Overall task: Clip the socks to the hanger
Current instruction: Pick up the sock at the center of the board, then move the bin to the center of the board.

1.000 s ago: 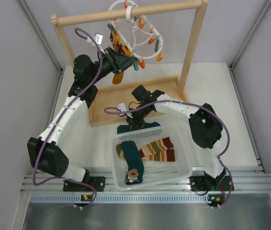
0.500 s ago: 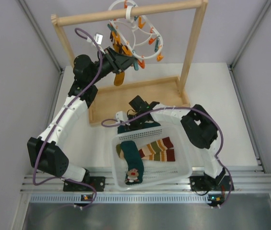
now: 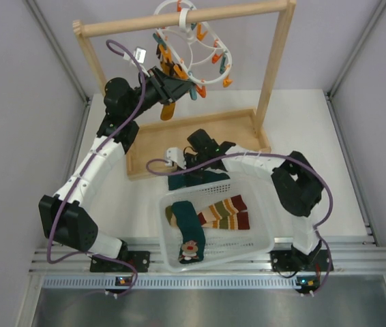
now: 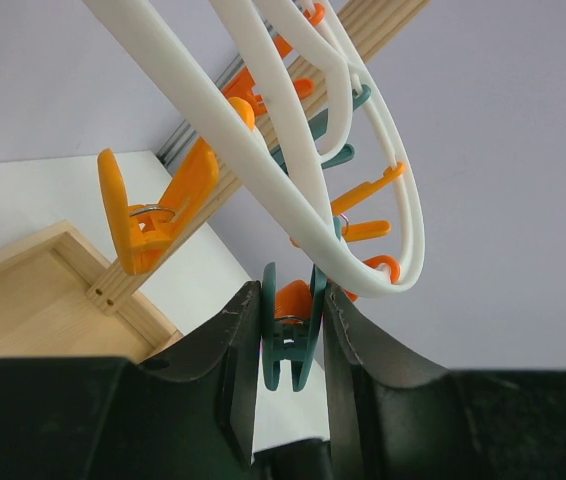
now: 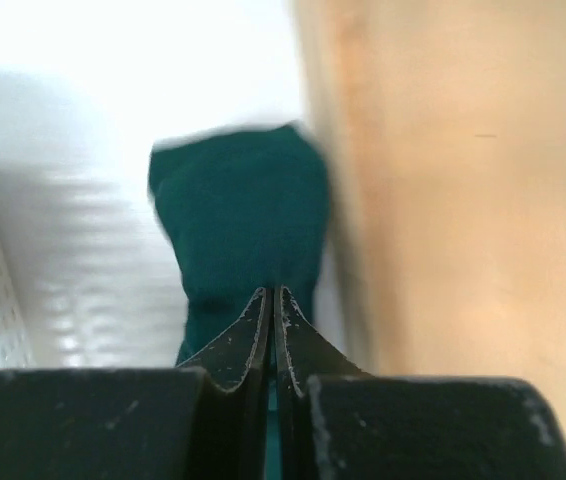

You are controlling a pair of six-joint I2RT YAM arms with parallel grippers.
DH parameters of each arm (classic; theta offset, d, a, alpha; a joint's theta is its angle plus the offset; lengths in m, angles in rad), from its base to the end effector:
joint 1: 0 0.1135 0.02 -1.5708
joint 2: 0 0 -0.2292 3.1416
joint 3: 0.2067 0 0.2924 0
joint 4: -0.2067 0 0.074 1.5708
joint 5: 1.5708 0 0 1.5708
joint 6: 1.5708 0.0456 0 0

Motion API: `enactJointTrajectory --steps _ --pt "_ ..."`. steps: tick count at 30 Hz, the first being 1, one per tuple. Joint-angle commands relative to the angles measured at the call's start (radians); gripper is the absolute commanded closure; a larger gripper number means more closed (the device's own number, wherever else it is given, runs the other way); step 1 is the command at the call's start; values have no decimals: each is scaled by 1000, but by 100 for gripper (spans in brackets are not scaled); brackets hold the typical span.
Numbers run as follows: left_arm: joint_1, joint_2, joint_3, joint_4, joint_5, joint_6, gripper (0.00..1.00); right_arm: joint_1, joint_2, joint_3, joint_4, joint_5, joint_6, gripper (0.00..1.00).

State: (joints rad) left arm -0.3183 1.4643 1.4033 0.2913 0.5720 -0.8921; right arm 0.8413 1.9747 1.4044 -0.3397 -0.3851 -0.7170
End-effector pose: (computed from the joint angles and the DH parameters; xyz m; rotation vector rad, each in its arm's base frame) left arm 0.3668 -0.1468 0.4095 0.1041 1.5213 -1.3719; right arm 0.2903 0.3504 0.1285 -1.8430 1.6324 0.5303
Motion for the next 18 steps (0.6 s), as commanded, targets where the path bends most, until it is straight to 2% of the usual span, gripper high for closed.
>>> enactJointTrajectory --steps 1,7,10,14,18 --pt "21 -21 0 45 -47 -15 82 -68 -213 113 -22 -73 85 100" --pt "21 -15 -4 55 -43 -33 82 -74 -448 88 -186 -153 67 100" --pt "21 -10 -3 63 -43 -48 82 -62 -513 81 -281 -188 65 100" --pt "19 -9 -3 65 -43 -51 82 -28 -562 62 -413 -268 16 100" --pt "19 -15 -9 63 -44 -51 82 25 -565 -63 -423 -238 -1 100"
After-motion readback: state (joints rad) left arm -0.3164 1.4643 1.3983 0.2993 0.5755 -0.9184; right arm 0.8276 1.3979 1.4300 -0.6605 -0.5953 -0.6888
